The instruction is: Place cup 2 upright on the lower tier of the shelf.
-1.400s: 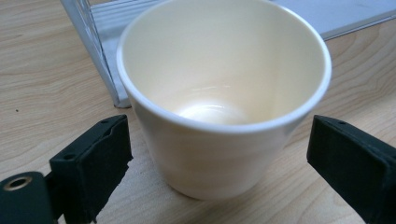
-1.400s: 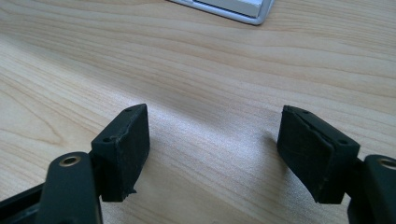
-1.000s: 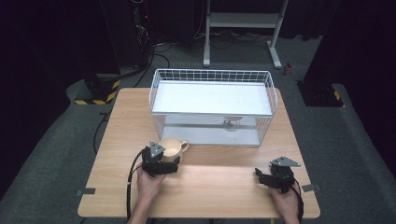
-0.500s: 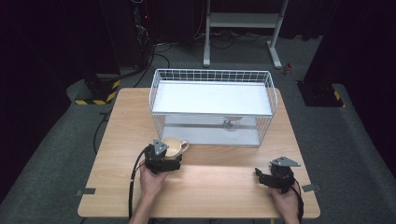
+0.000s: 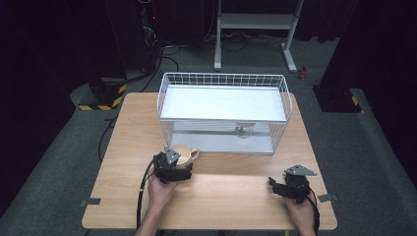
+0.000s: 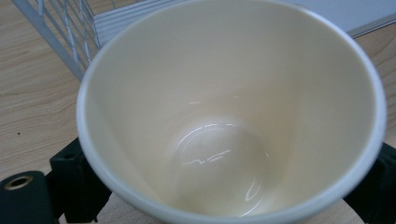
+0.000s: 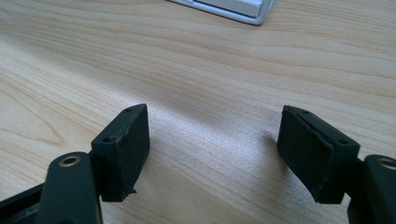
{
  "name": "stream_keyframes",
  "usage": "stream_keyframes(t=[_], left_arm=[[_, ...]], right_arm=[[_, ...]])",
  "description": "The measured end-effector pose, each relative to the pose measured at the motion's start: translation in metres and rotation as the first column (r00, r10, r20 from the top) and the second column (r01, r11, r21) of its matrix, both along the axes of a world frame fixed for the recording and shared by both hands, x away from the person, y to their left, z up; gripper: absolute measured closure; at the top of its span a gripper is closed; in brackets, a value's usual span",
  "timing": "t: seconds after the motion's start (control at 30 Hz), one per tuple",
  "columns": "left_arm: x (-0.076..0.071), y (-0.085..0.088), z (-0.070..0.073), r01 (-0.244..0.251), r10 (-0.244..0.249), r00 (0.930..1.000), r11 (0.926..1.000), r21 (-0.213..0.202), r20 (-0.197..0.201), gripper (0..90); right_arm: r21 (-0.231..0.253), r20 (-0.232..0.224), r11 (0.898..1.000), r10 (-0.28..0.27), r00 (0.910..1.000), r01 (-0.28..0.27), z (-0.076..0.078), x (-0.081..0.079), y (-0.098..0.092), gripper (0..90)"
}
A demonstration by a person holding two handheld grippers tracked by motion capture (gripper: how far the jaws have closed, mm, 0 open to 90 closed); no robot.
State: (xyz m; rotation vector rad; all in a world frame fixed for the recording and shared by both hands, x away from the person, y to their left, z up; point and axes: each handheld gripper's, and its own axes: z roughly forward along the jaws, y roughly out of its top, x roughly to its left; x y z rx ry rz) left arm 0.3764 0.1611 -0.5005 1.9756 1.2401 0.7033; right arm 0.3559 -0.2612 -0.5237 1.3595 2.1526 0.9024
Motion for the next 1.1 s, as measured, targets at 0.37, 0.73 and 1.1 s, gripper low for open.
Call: stream_keyframes(t=[0.37, 0.73, 1.1], left_arm=[[-0.001, 0.002, 0.002, 0.005, -0.005, 1.0000, 0.9993, -0.036, 0.005, 8.9], [-0.004, -0.002, 0.004, 0.023, -0.023, 0.9997, 0.9994, -0.026, 0.000, 9.0], [-0.006, -0.008, 0.011, 0.040, -0.040, 0.9991, 0.9982, -0.044, 0.015, 9.0]], right_arm=[[0.000, 0.000, 1.000, 0.000, 1.0000, 0.000, 0.000, 0.000, 0.000, 25.4], [0.000, 0.000, 1.000, 0.000, 1.0000, 0.000, 0.000, 0.000, 0.000, 25.4], [0.000, 0.001, 1.000, 0.000, 1.0000, 0.000, 0.000, 0.000, 0.000, 25.4]])
